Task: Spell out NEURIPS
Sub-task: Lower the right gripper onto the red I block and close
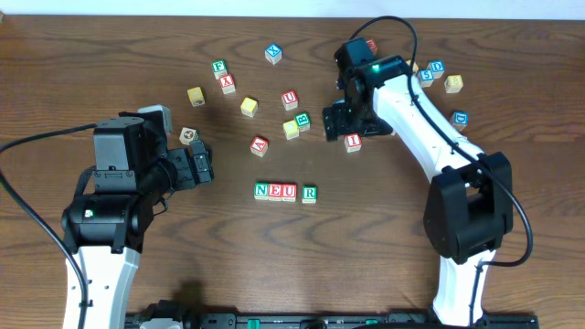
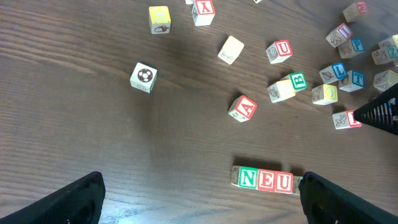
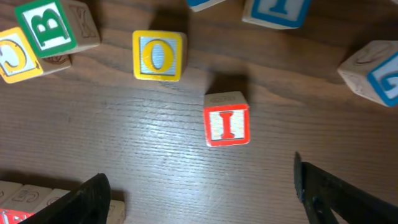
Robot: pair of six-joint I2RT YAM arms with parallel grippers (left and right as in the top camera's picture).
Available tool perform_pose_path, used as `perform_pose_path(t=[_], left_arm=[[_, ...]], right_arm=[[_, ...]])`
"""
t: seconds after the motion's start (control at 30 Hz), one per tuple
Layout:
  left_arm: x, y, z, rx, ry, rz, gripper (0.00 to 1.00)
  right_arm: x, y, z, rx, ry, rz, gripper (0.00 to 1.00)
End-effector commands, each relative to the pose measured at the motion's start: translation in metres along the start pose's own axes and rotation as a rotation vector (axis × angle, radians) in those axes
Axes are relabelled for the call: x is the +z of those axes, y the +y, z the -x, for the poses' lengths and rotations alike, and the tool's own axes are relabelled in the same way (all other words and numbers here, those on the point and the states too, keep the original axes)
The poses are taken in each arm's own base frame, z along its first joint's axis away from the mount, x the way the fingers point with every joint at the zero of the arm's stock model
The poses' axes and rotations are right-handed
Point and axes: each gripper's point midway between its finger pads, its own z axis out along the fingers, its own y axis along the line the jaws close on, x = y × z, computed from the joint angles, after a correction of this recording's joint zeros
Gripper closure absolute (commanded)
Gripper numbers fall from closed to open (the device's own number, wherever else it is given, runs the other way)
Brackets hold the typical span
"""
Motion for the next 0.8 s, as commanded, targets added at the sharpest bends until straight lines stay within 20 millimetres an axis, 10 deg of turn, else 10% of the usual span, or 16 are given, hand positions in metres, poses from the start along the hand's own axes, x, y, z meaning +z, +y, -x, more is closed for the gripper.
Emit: perform_pose_path(t=[0.0, 0.77], left_arm=[[-0.006, -0.003, 0.009, 0.009, -0.022, -0.014, 0.02], [-0.006, -0.003, 0.009, 0.009, -0.022, -0.014, 0.02]], right_arm=[[0.014, -0.001, 0.002, 0.002, 0.020, -0.026, 0.09], [0.043, -0.013, -0.003, 0.007, 0.072, -0.098, 0.22]])
